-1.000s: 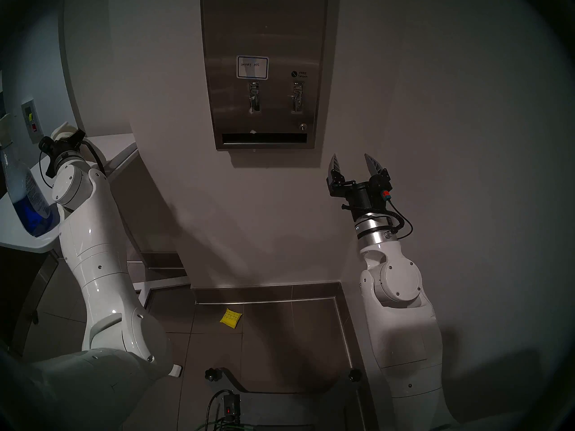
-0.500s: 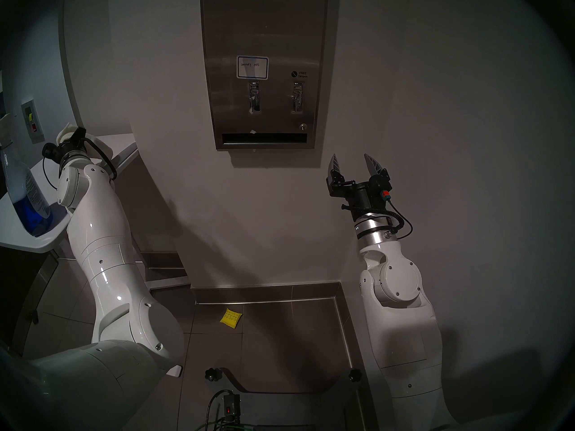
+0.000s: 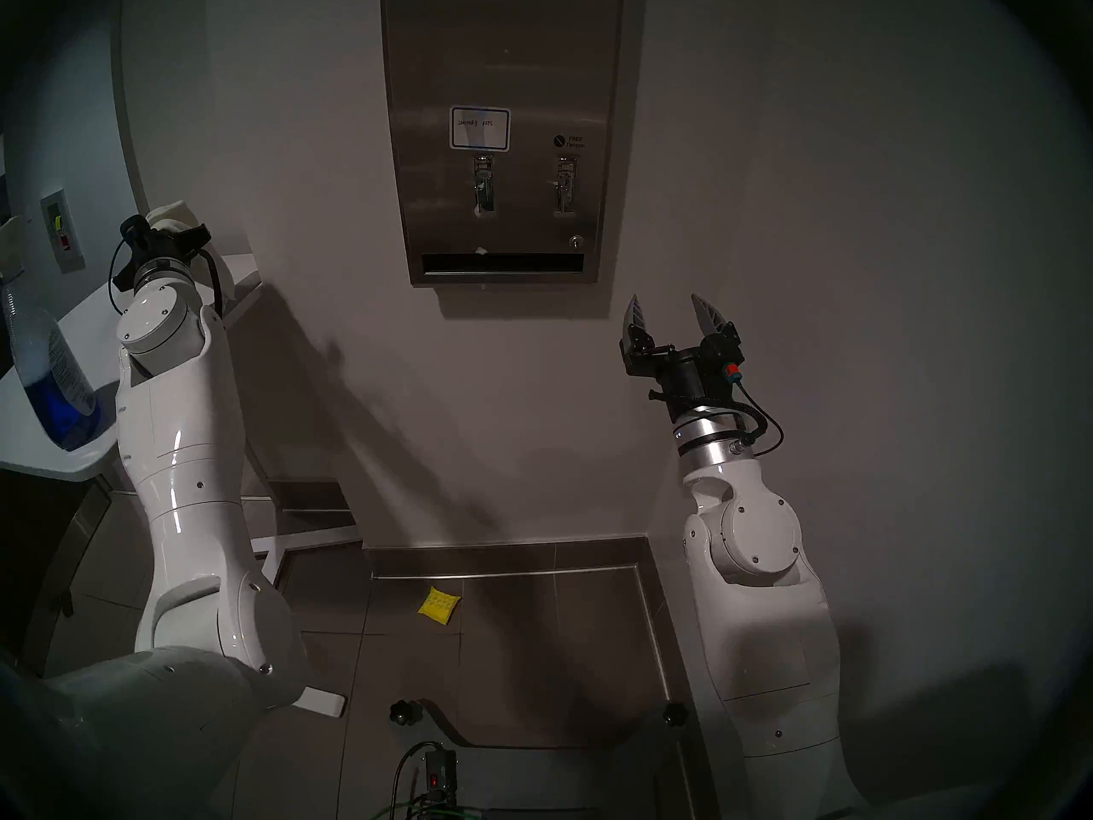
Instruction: Pick up the cloth and wipe the surface
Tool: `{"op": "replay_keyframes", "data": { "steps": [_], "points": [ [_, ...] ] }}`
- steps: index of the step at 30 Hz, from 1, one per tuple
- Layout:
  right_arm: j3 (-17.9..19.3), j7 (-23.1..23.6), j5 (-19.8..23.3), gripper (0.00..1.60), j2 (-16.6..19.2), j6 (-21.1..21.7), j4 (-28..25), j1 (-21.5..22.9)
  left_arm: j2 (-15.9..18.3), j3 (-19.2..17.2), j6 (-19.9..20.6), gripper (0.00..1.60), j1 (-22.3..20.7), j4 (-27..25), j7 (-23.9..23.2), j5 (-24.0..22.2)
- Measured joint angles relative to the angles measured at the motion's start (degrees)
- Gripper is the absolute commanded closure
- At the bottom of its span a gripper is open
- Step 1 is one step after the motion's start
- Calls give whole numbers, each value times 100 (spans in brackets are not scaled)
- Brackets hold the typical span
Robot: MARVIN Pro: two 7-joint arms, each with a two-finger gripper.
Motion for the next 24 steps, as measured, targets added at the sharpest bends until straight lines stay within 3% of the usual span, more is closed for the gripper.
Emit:
{"op": "replay_keyframes", "data": {
  "steps": [11,24],
  "points": [
    [7,19,-4,0,0,0,38,0,578,-126,537,160,-370,191,-308,382],
    [16,42,-8,0,0,0,76,0,1235,262,1258,160,-806,209,-647,266]
  ]
}}
